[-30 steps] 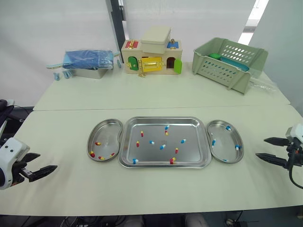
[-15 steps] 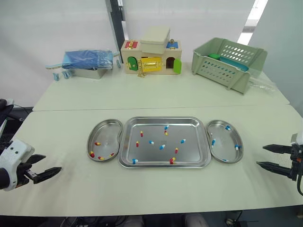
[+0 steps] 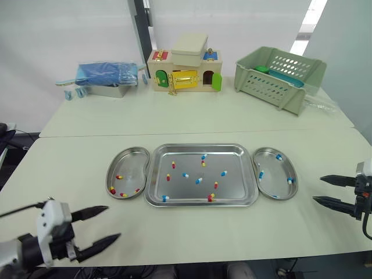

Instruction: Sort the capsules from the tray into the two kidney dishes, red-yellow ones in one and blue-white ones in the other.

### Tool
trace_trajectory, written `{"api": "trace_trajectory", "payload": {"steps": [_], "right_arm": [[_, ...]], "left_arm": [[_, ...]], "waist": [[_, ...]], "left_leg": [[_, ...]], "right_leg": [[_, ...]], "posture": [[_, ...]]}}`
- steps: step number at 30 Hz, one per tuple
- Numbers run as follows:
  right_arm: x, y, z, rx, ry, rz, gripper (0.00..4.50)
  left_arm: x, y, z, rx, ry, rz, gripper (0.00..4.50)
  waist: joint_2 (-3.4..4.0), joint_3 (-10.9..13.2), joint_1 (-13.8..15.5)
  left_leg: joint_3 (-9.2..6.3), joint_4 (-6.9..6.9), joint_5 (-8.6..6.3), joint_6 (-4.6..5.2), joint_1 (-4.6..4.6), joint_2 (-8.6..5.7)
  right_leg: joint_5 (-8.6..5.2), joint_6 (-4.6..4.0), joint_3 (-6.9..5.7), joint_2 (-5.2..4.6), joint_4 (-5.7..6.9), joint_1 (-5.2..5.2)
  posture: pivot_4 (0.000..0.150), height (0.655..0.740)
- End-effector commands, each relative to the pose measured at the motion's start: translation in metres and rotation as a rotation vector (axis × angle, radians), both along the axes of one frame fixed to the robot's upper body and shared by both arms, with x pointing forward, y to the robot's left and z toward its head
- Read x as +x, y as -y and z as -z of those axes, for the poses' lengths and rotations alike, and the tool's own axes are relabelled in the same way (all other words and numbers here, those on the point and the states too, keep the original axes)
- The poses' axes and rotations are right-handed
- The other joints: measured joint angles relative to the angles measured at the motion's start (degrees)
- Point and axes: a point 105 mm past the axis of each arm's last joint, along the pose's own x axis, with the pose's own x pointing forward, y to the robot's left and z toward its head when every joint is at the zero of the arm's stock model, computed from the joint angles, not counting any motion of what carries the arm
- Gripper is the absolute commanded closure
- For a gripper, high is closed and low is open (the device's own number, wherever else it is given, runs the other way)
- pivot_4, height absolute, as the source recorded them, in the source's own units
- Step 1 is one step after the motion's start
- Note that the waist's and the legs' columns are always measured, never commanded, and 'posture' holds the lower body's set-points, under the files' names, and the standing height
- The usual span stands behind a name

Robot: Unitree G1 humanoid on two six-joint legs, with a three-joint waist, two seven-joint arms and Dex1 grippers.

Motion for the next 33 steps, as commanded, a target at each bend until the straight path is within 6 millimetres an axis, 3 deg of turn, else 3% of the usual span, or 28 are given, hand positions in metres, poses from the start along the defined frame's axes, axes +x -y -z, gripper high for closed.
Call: {"api": "trace_trajectory", "payload": {"steps": [1, 7, 17, 22, 27, 30, 33], "right_arm": [[0.001, 0.002, -0.010, -0.023, 0.031, -0.016, 0.00], [-0.004, 0.003, -0.010, -0.034, 0.019, -0.016, 0.00], [-0.001, -0.005, -0.031, -0.013, -0.007, -0.049, 0.00], [-0.004, -0.042, -0.070, 0.135, -0.066, -0.172, 0.00], [0.006, -0.106, -0.096, 0.199, -0.036, -0.342, 0.00], [0.012, -0.152, -0.101, 0.249, -0.041, -0.447, 0.00], [0.016, -0.188, -0.090, 0.209, -0.084, -0.523, 0.00]], "left_arm": [[-0.002, 0.023, -0.007, -0.068, 0.153, 0.003, 0.05], [-0.014, 0.040, 0.008, -0.131, 0.201, -0.023, 0.05], [-0.014, 0.034, 0.017, -0.160, 0.310, -0.145, 0.05], [-0.014, 0.033, 0.020, -0.158, 0.306, -0.169, 0.05], [-0.012, 0.036, 0.019, -0.171, 0.307, -0.189, 0.05], [-0.010, 0.040, 0.019, -0.178, 0.308, -0.195, 0.05], [-0.010, 0.042, 0.017, -0.186, 0.315, -0.206, 0.05]], "waist": [[0.01, 0.0, 0.7], [-0.05, 0.0, 1.6], [-0.06, 0.0, 1.7], [0.04, 0.0, 1.6], [-0.02, 0.1, 1.6], [-0.13, 0.1, 1.5], [-0.12, 0.1, 1.8]], "left_leg": [[-0.01, 0.02, -0.01, 0.01, 0.04, -0.01], [-0.01, 0.24, -0.16, 0.25, 0.07, -0.02], [0.00, 0.36, -0.19, 0.29, 0.08, -0.03], [0.02, 0.48, -0.29, 0.45, 0.06, -0.02], [-0.03, 0.53, -0.35, 0.52, 0.07, 0.05], [-0.08, 0.55, -0.36, 0.51, 0.04, 0.14], [-0.10, 0.59, -0.37, 0.50, -0.07, 0.15]], "right_leg": [[0.00, 0.00, -0.01, 0.00, -0.01, 0.07], [0.00, 0.01, -0.05, 0.00, -0.10, 0.28], [0.00, 0.01, -0.07, 0.00, -0.11, 0.35], [0.00, 0.02, -0.07, 0.01, -0.10, 0.37], [0.00, 0.02, -0.15, 0.07, -0.17, 0.45], [0.01, 0.01, -0.19, 0.15, -0.20, 0.46], [0.01, 0.01, -0.21, 0.16, -0.23, 0.36]], "posture": [[0.150, 0.7400], [0.150, 0.7400], [0.150, 0.7400], [0.150, 0.7400], [0.150, 0.7400], [0.150, 0.7400], [0.150, 0.7400]]}}
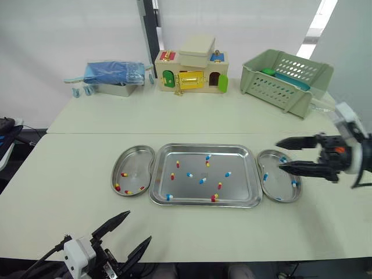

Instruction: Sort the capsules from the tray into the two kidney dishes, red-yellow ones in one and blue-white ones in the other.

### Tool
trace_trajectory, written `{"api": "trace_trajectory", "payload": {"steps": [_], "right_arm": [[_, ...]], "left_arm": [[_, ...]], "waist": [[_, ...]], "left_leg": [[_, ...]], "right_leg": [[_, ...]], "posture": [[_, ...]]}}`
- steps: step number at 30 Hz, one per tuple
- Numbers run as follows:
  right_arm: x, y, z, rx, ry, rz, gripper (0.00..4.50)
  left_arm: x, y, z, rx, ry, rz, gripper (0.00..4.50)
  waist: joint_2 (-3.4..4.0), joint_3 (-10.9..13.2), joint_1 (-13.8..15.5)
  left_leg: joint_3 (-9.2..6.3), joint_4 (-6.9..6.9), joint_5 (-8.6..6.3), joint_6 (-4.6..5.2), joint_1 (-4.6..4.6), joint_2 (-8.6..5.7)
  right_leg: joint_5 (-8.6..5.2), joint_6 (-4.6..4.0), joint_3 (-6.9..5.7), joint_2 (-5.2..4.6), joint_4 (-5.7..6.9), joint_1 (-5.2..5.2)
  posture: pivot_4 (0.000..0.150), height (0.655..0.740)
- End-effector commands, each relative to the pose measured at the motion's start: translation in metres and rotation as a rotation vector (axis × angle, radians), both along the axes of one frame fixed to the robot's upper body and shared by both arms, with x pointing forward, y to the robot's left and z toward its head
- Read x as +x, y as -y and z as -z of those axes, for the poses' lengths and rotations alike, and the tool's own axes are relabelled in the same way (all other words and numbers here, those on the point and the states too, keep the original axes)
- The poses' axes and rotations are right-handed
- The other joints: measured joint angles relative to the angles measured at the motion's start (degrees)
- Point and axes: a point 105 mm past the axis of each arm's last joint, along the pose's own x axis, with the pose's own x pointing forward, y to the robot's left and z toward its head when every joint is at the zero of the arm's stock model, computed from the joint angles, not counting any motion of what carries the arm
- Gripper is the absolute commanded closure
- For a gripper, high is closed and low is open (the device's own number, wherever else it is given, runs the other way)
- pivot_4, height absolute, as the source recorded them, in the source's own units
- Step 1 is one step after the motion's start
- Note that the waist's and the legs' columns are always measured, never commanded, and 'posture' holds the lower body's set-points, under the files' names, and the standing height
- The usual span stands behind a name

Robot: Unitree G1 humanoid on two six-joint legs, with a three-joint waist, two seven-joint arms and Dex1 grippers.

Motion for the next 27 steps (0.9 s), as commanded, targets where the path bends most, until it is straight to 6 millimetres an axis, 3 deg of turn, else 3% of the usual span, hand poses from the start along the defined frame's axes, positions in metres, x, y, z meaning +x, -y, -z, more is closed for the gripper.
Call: {"api": "trace_trajectory", "payload": {"steps": [1, 9, 13, 21, 26, 27], "right_arm": [[0.001, -0.035, 0.010, -0.064, -0.027, -0.069, 0.00], [0.009, -0.098, 0.034, -0.136, -0.084, -0.166, 0.00], [0.027, -0.135, 0.055, -0.169, -0.084, -0.137, 0.00], [0.034, -0.177, 0.070, -0.196, -0.063, -0.165, 0.00], [0.032, -0.193, 0.083, -0.224, -0.054, -0.195, 1.25], [0.031, -0.196, 0.084, -0.223, -0.054, -0.201, 1.25]], "left_arm": [[-0.002, 0.005, -0.008, 0.003, 0.031, -0.005, 0.05], [-0.003, 0.005, -0.008, -0.003, 0.028, -0.033, 0.05], [-0.003, 0.008, -0.007, -0.021, 0.023, -0.050, 0.05], [-0.001, 0.006, -0.007, -0.031, 0.032, -0.098, 0.05], [-0.003, 0.004, -0.004, -0.032, 0.013, -0.122, 0.00], [-0.003, 0.004, -0.004, -0.033, 0.011, -0.123, 0.00]], "waist": [[-0.01, 0.0, 0.2], [-0.01, 0.0, 0.4], [0.00, 0.0, -0.3], [0.01, 0.0, -0.9], [0.04, 0.0, -1.2], [0.05, 0.0, -1.2]], "left_leg": [[-0.01, 0.02, -0.01, 0.00, -0.09, 0.00], [-0.05, 0.06, -0.03, 0.02, -0.13, 0.00], [-0.04, 0.05, -0.03, 0.02, -0.12, 0.03], [-0.04, 0.05, -0.03, 0.01, -0.24, 0.08], [-0.04, 0.04, -0.03, 0.02, -0.24, 0.27], [-0.03, 0.03, -0.03, 0.02, -0.24, 0.27]], "right_leg": [[0.00, 0.00, 0.00, 0.00, 0.00, -0.10], [0.00, -0.01, 0.00, 0.00, 0.08, -0.21], [0.01, -0.02, 0.03, 0.03, 0.22, -0.35], [0.02, -0.06, 0.05, 0.08, 0.28, -0.59], [0.06, -0.13, 0.10, 0.30, 0.30, -0.68], [0.07, -0.14, 0.11, 0.32, 0.31, -0.69]], "posture": [[0.150, 0.7400], [0.150, 0.7400], [0.150, 0.7400], [0.150, 0.7400], [0.150, 0.7400], [0.150, 0.7400]]}}
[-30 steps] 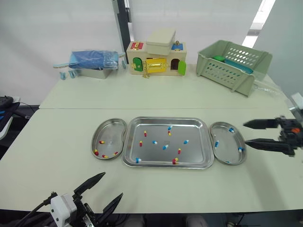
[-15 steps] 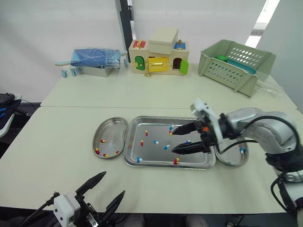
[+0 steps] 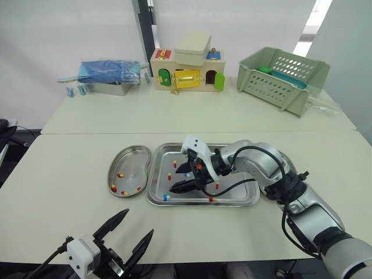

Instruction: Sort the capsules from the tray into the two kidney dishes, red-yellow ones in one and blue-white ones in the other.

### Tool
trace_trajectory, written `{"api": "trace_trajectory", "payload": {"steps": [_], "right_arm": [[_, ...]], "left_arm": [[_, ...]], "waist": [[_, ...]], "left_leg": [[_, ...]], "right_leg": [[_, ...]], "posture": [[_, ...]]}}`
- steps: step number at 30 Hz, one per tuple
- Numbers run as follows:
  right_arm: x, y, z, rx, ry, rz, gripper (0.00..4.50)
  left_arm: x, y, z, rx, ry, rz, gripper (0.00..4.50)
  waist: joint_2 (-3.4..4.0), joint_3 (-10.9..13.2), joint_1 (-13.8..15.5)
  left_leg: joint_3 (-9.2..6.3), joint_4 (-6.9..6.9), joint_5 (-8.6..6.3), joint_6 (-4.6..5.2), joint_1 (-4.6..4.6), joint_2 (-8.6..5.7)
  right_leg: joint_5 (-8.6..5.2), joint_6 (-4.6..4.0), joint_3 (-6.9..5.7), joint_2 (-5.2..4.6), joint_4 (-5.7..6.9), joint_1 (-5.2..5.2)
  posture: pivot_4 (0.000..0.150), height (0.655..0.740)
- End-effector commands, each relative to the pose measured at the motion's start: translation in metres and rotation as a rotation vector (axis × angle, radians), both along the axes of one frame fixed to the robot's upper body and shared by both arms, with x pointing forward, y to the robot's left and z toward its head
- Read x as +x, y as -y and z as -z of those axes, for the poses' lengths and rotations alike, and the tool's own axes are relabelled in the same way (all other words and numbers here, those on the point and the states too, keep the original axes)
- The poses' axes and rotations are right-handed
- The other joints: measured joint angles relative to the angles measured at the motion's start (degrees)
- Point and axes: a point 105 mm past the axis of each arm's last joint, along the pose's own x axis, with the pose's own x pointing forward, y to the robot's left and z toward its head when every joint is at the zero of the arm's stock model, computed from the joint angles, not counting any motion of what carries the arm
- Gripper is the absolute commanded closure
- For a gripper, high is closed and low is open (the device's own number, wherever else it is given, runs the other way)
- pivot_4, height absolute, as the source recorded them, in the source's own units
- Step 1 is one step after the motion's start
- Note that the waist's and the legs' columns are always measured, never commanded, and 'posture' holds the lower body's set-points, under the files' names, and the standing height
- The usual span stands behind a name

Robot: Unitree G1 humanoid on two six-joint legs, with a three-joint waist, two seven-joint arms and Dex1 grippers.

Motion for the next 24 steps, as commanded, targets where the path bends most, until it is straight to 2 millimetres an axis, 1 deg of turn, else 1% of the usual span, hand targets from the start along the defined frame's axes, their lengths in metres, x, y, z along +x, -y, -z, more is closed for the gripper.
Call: {"api": "trace_trajectory", "payload": {"steps": [1, 4, 6, 8, 11, 13, 14, 15, 18, 20, 24], "right_arm": [[-0.002, -0.012, -0.008, 0.023, 0.048, -0.038, 1.25], [-0.002, -0.018, -0.003, 0.011, 0.072, -0.048, 1.25], [-0.001, -0.021, 0.000, 0.005, 0.072, -0.048, 1.62], [0.001, -0.024, 0.003, -0.003, 0.077, -0.048, 2.12], [0.002, -0.027, 0.008, -0.017, 0.089, -0.049, 2.12], [0.003, -0.029, 0.011, -0.024, 0.095, -0.044, 2.57], [0.003, -0.029, 0.011, -0.027, 0.099, -0.044, 2.72], [0.003, -0.029, 0.012, -0.030, 0.103, -0.046, 2.72], [0.003, -0.031, 0.013, -0.030, 0.108, -0.052, 3.29], [0.002, -0.032, 0.013, -0.031, 0.110, -0.055, 3.78], [0.000, -0.032, 0.015, -0.041, 0.109, -0.070, 3.78]], "left_arm": [[-0.003, 0.002, -0.006, 0.004, 0.024, -0.002, 0.00], [-0.002, 0.002, -0.007, 0.002, 0.024, -0.006, 0.00], [-0.001, 0.001, -0.009, -0.001, 0.025, -0.012, 0.00], [0.000, 0.001, -0.009, -0.003, 0.024, -0.016, 0.00], [0.000, 0.002, -0.009, -0.004, 0.021, -0.017, 0.00], [0.001, 0.003, -0.011, -0.004, 0.023, -0.018, 0.00], [0.001, 0.003, -0.011, -0.004, 0.023, -0.019, 0.00], [0.001, 0.003, -0.011, -0.004, 0.022, -0.019, 0.00], [0.000, 0.002, -0.011, -0.003, 0.018, -0.020, 0.00], [0.000, 0.002, -0.011, -0.003, 0.016, -0.021, 0.00], [0.000, 0.003, -0.010, -0.002, 0.011, -0.022, 0.00]], "waist": [[0.01, 0.0, 0.0], [0.02, 0.0, 0.0], [0.02, 0.0, 0.0], [0.02, 0.0, 0.0], [0.03, 0.0, 0.0], [0.04, 0.0, 0.0], [0.04, 0.0, 0.0], [0.05, 0.0, 0.0], [0.05, 0.0, 0.0], [0.05, 0.0, 0.0], [0.05, 0.0, 0.0]], "left_leg": [[0.00, 0.00, 0.00, 0.00, 0.00, 0.00], [0.01, 0.00, 0.00, 0.00, 0.00, 0.01], [0.00, -0.01, 0.00, 0.00, 0.00, 0.01], [0.01, -0.01, 0.00, 0.00, 0.00, 0.01], [0.00, -0.01, 0.00, 0.00, 0.00, 0.01], [0.01, -0.01, 0.00, -0.01, 0.01, 0.01], [0.01, -0.02, 0.00, -0.01, 0.01, 0.01], [0.01, -0.02, 0.00, -0.01, 0.01, 0.01], [0.01, -0.03, 0.00, -0.01, 0.01, 0.01], [0.00, -0.03, -0.01, -0.01, 0.01, 0.01], [0.00, -0.03, -0.01, -0.01, 0.01, 0.02]], "right_leg": [[0.00, 0.00, 0.00, 0.00, 0.00, -0.01], [0.00, 0.00, 0.02, 0.01, 0.00, -0.03], [0.00, 0.00, 0.02, 0.01, 0.00, -0.04], [0.00, 0.00, 0.02, 0.02, 0.00, -0.06], [0.00, 0.00, 0.02, 0.01, 0.00, -0.06], [0.00, 0.00, 0.03, 0.01, 0.00, -0.06], [0.00, 0.00, 0.03, 0.02, 0.00, -0.06], [0.00, 0.00, 0.03, 0.02, 0.00, -0.06], [0.00, 0.00, 0.03, 0.02, 0.00, -0.06], [0.00, -0.01, 0.03, 0.03, 0.00, -0.07], [0.00, -0.01, 0.04, 0.03, 0.00, -0.08]], "posture": [[0.150, 0.7400], [0.150, 0.7400], [0.150, 0.7400], [0.150, 0.7400], [0.150, 0.7400], [0.150, 0.7400], [0.150, 0.7400], [0.150, 0.7400], [0.150, 0.7400], [0.150, 0.7400], [0.150, 0.7400]]}}
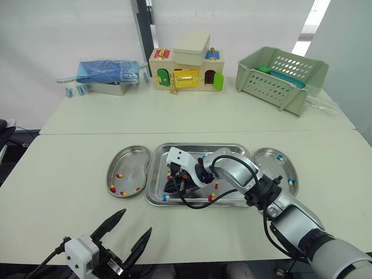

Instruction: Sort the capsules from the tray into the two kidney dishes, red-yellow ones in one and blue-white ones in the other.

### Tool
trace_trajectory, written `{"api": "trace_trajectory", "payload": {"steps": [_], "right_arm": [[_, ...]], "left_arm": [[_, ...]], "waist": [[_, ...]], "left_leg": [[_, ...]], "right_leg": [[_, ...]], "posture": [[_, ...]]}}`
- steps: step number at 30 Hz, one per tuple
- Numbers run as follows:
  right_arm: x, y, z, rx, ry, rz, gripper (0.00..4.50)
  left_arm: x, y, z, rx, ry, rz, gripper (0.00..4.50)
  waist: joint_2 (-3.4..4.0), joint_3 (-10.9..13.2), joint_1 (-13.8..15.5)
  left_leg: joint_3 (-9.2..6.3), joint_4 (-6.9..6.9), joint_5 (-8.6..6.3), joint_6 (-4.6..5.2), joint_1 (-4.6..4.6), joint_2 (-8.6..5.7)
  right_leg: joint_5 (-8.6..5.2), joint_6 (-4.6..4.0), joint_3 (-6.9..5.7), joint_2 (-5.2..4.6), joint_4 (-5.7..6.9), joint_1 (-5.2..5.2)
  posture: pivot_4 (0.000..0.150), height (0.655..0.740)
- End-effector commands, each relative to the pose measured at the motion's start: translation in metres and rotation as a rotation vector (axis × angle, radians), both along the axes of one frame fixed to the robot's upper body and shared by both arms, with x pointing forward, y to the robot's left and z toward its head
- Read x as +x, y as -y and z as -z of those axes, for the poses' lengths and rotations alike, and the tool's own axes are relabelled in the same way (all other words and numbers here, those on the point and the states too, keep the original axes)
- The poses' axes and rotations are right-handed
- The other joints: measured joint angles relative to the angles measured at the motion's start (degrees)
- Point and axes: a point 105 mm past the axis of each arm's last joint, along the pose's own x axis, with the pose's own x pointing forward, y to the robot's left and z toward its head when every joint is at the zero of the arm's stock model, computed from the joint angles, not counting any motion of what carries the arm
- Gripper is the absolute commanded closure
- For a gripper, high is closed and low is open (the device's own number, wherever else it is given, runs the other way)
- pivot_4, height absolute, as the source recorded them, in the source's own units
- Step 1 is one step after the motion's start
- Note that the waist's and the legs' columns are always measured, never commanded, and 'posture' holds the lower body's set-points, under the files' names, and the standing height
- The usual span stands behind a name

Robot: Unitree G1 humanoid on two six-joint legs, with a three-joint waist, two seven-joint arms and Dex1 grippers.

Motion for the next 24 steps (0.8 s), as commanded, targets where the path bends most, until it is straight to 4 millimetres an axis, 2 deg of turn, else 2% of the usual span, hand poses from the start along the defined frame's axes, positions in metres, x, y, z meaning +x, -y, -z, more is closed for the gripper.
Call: {"api": "trace_trajectory", "payload": {"steps": [1, 24], "right_arm": [[-0.005, -0.006, -0.007, 0.011, 0.035, -0.045, 3.78], [-0.007, -0.010, 0.011, -0.083, 0.082, -0.080, 3.78]], "left_arm": [[-0.001, 0.003, -0.007, 0.004, 0.017, 0.013, 0.00], [0.002, 0.005, -0.008, 0.002, 0.009, 0.007, 0.00]], "waist": [[0.00, 0.0, 0.0], [0.02, 0.0, 0.0]], "left_leg": [[0.00, 0.00, 0.00, 0.00, 0.00, 0.00], [0.00, -0.02, -0.01, -0.01, 0.00, 0.00]], "right_leg": [[0.00, 0.00, 0.00, 0.00, 0.00, 0.00], [0.00, 0.00, 0.01, 0.00, -0.01, -0.04]], "posture": [[0.150, 0.7400], [0.150, 0.7400]]}}
